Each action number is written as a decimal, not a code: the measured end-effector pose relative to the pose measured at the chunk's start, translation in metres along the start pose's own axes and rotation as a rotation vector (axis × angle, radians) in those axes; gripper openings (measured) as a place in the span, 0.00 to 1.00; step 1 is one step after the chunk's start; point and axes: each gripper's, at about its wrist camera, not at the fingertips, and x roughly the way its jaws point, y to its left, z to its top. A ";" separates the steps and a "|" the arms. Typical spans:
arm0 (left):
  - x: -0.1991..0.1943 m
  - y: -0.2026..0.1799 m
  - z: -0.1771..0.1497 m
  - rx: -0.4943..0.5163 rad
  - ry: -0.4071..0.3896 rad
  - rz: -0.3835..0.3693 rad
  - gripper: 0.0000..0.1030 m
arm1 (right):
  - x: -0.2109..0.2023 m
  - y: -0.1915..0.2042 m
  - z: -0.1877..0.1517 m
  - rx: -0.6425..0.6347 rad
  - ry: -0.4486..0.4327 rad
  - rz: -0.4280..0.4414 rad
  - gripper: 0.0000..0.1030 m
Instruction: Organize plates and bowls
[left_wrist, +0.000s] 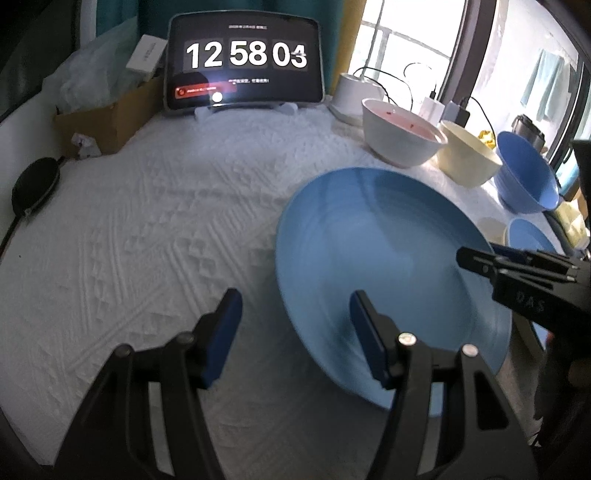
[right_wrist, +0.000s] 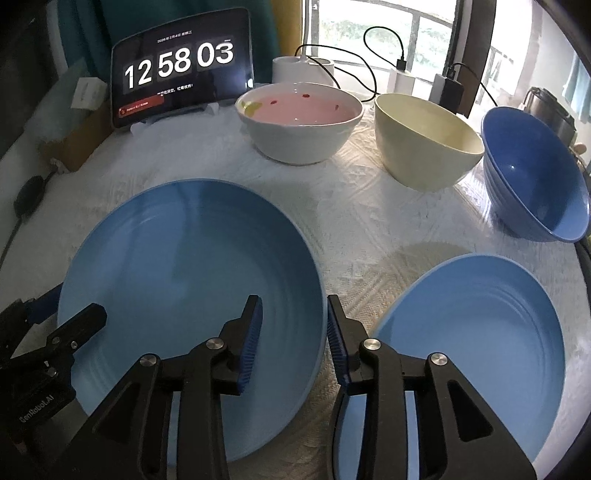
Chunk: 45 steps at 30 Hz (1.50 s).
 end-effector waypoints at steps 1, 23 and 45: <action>0.000 0.000 0.000 0.003 0.000 -0.002 0.60 | 0.000 0.001 0.000 -0.004 -0.001 -0.003 0.35; -0.021 -0.007 -0.009 0.007 -0.034 -0.027 0.42 | -0.032 0.001 -0.010 -0.022 -0.082 0.041 0.20; -0.048 -0.057 -0.012 0.076 -0.076 -0.061 0.42 | -0.075 -0.041 -0.026 0.061 -0.172 0.055 0.20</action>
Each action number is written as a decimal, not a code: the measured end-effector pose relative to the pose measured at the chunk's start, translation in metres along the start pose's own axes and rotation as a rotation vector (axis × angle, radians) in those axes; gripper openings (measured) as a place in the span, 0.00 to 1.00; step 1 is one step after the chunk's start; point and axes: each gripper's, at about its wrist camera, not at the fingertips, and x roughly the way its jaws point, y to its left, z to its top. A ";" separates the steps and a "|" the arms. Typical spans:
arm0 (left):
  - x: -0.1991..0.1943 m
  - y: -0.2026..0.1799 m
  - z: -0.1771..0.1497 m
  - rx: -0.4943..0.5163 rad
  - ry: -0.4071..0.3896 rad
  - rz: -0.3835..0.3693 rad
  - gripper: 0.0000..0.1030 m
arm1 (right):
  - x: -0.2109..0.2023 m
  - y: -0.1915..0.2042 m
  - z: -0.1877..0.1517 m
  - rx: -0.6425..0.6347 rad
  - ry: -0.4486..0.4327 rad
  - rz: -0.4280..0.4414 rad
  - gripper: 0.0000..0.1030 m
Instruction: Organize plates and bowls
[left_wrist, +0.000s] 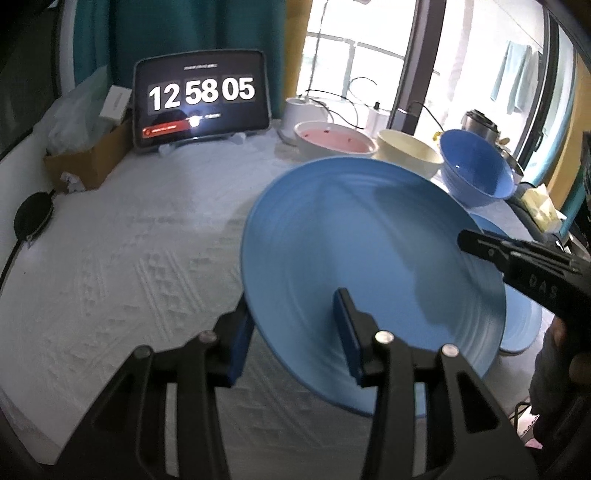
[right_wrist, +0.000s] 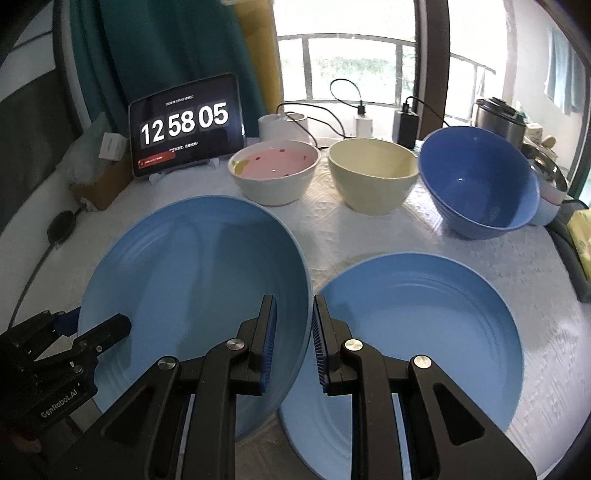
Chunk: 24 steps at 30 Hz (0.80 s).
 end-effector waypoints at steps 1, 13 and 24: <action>0.000 -0.004 0.000 0.006 0.000 -0.002 0.42 | -0.002 -0.004 -0.001 0.007 -0.004 -0.001 0.20; 0.002 -0.059 0.001 0.079 0.012 -0.026 0.42 | -0.024 -0.052 -0.013 0.080 -0.035 -0.017 0.20; 0.006 -0.109 0.002 0.158 0.029 -0.032 0.43 | -0.040 -0.104 -0.028 0.166 -0.075 -0.016 0.20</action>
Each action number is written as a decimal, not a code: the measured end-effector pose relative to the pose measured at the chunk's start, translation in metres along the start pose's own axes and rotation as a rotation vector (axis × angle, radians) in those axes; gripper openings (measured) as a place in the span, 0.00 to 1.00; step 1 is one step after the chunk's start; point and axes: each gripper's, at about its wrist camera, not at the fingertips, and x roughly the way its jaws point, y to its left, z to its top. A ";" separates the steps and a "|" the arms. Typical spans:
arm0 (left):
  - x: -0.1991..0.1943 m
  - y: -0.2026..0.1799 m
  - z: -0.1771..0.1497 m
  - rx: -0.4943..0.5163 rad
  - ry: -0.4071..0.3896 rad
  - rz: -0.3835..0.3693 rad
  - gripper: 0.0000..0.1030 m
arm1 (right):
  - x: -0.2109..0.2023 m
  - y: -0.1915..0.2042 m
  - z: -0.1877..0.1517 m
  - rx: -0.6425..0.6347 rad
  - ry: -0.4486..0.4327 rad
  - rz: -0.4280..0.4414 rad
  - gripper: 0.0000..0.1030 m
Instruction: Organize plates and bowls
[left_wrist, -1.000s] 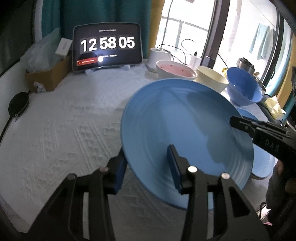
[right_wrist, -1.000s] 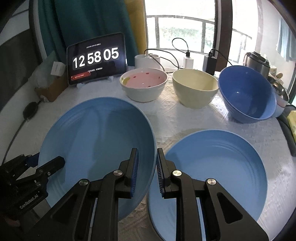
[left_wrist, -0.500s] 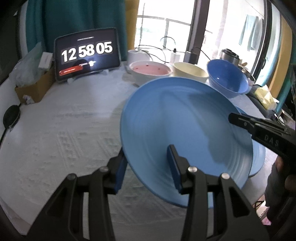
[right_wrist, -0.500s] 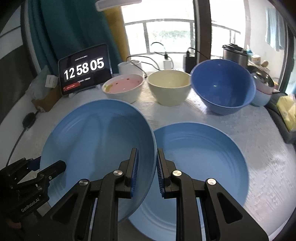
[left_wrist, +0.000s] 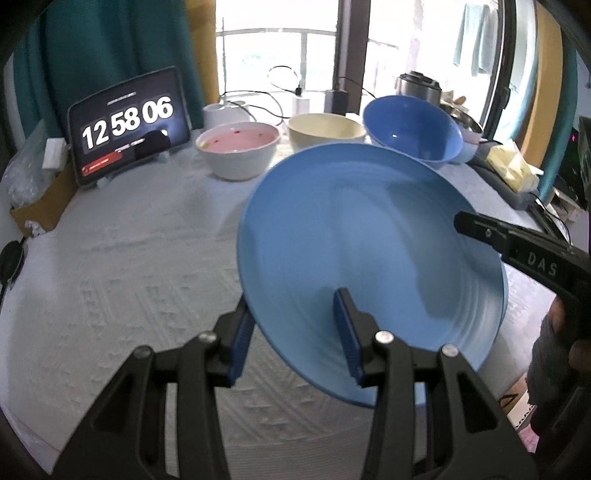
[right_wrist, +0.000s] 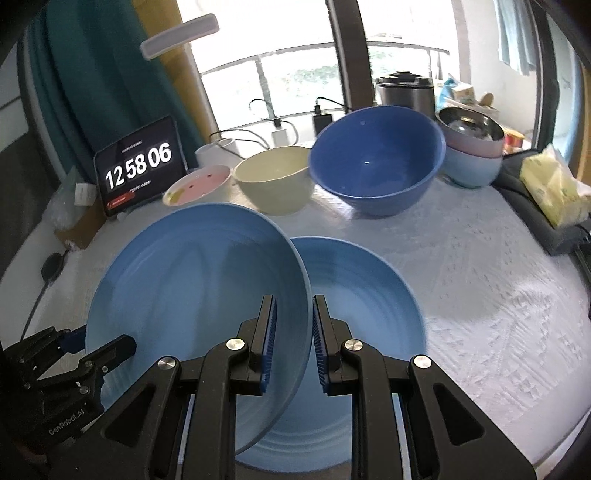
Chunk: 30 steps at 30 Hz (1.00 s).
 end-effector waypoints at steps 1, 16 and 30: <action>0.001 -0.004 0.001 0.005 0.003 -0.001 0.43 | -0.001 -0.005 -0.001 0.007 -0.003 0.000 0.20; 0.015 -0.051 0.004 0.065 0.045 -0.010 0.43 | -0.010 -0.058 -0.013 0.077 -0.014 -0.002 0.20; 0.031 -0.065 0.011 0.064 0.074 0.013 0.44 | -0.004 -0.082 -0.014 0.099 -0.011 0.013 0.21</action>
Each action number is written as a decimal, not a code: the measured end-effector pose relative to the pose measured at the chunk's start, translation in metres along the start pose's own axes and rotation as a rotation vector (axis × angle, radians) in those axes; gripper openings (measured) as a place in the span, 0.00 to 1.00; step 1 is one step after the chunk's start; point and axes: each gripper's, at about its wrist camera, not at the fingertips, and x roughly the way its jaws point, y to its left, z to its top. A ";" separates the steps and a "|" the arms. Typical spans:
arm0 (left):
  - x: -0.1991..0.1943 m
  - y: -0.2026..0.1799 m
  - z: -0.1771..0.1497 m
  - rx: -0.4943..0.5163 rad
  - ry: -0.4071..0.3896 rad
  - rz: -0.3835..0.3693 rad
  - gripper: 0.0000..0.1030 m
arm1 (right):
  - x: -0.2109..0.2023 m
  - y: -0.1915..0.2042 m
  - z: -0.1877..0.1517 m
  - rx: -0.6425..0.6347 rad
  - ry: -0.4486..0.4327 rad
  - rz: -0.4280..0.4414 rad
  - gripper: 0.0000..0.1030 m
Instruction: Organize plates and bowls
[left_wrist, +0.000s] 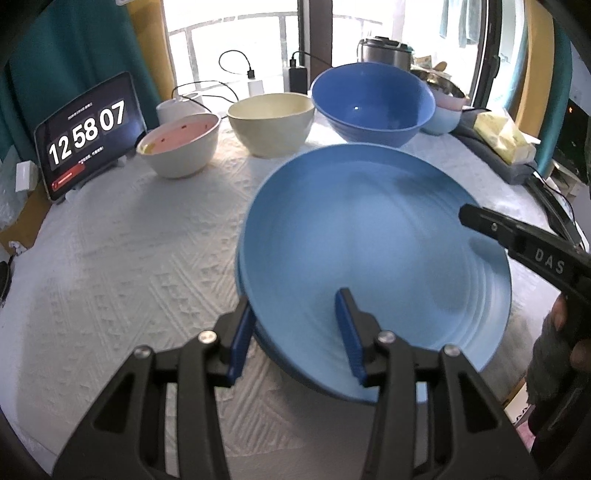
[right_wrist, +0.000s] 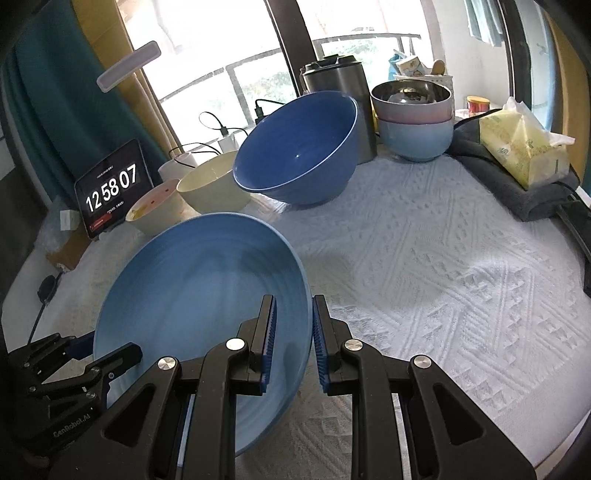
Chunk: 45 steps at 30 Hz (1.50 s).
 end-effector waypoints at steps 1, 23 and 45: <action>0.001 0.000 0.001 -0.001 0.000 0.002 0.44 | 0.001 -0.001 0.000 0.000 0.003 0.002 0.21; 0.002 0.017 0.004 -0.028 0.007 0.080 0.46 | 0.020 -0.005 -0.001 -0.010 0.057 -0.010 0.21; 0.019 0.042 0.018 -0.149 0.001 0.012 0.46 | 0.015 -0.012 0.013 0.028 0.042 -0.007 0.40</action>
